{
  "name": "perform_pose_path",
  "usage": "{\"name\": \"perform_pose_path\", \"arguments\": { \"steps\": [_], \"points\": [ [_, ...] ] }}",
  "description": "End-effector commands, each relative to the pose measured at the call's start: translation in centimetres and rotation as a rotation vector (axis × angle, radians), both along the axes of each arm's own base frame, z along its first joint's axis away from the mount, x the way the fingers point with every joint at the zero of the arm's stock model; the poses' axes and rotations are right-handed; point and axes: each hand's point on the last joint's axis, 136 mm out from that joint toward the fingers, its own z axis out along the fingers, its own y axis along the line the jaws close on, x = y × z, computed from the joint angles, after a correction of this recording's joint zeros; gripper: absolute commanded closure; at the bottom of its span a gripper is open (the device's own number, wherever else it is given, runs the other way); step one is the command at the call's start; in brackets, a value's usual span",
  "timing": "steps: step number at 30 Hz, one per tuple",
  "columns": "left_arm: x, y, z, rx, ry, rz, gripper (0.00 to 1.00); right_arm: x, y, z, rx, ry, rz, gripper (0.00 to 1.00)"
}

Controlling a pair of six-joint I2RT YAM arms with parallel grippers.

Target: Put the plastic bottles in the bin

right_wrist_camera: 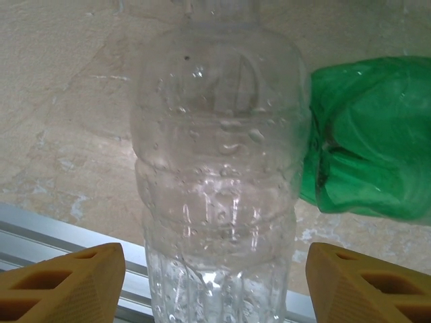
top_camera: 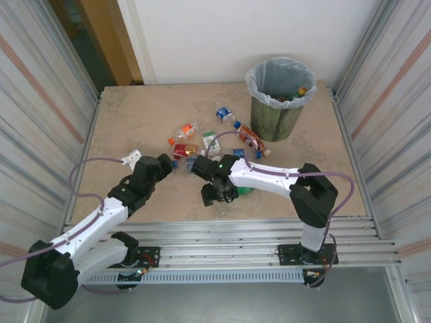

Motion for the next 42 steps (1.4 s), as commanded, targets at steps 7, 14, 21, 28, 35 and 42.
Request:
{"name": "perform_pose_path", "arguments": {
  "steps": [7,14,21,28,35,42],
  "points": [
    [0.0,0.4,-0.2,-0.01,0.006,0.029,0.01,0.0,1.4,-1.4,-0.013,0.019,0.057,0.28],
    [0.1,0.3,-0.3,-0.012,0.011,0.025,0.01,-0.2,1.6,-2.5,-0.031,0.034,0.062,0.27],
    [0.1,0.2,-0.4,-0.018,0.012,0.02,0.01,0.0,1.4,-3.3,-0.056,0.032,0.06,0.28],
    [0.0,0.2,-0.5,-0.019,0.016,0.017,0.01,0.0,1.3,-3.5,-0.057,0.032,0.06,0.36],
    [0.0,0.3,-0.5,-0.017,0.015,0.02,0.01,0.1,1.2,-2.5,-0.044,0.009,0.063,0.57],
    [0.1,0.3,-0.1,-0.008,0.007,0.015,0.01,0.4,1.3,0.3,0.014,-0.044,0.067,0.6]
  ]
}}
